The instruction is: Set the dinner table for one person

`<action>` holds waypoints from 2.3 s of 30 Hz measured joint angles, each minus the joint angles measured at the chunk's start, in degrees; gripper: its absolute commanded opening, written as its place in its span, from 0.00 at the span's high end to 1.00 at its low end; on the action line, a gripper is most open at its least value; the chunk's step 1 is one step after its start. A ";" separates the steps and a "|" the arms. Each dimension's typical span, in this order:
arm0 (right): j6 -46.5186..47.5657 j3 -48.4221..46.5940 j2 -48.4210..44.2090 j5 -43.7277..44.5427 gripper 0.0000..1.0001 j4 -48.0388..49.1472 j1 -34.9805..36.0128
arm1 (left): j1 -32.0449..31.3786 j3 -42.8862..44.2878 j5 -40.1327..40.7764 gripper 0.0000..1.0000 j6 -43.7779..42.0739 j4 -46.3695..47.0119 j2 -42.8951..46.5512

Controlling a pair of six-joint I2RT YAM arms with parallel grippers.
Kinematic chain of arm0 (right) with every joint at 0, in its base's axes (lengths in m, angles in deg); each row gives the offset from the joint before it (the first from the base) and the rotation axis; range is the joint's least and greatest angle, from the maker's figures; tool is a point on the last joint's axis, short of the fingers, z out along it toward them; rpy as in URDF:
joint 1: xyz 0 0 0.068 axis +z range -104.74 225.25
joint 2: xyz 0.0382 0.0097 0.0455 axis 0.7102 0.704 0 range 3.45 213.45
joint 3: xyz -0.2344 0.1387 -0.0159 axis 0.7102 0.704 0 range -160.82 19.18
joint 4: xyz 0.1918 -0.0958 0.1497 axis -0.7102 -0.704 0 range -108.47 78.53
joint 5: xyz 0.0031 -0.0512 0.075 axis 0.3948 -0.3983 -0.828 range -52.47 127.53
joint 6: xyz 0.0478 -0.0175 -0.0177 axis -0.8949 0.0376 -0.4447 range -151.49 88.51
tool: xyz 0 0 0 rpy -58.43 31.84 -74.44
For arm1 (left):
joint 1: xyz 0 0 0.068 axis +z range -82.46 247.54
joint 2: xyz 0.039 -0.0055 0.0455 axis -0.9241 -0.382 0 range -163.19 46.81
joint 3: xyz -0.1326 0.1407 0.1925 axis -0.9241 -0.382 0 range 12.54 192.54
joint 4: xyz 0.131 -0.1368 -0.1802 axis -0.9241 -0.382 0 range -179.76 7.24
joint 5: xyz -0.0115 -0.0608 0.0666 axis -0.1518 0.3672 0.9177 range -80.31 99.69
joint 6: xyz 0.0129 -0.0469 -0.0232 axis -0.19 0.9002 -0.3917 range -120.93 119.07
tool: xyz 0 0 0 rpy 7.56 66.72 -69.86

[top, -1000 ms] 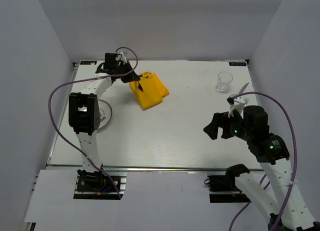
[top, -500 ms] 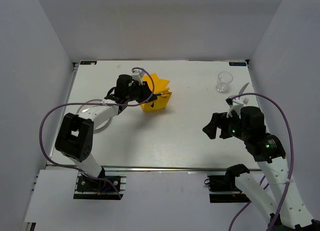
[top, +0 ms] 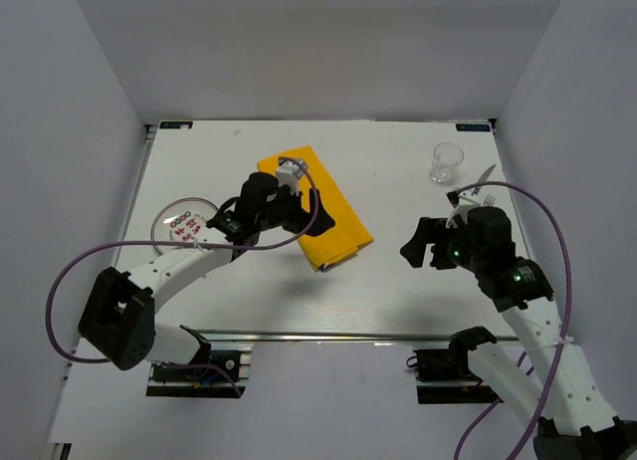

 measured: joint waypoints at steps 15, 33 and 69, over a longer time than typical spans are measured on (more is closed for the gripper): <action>-8.63 -6.71 -4.52 26.16 0.11 -5.60 0.00 | -15.43 57.90 34.60 0.04 -0.17 -42.36 -48.54; -7.52 -12.26 -7.48 30.49 0.11 -11.08 0.00 | -24.61 70.07 47.95 0.09 2.19 -61.75 -58.23; -7.52 -5.75 -7.06 23.74 0.11 -5.60 0.00 | -21.51 65.31 67.19 1.00 6.40 -53.13 -48.92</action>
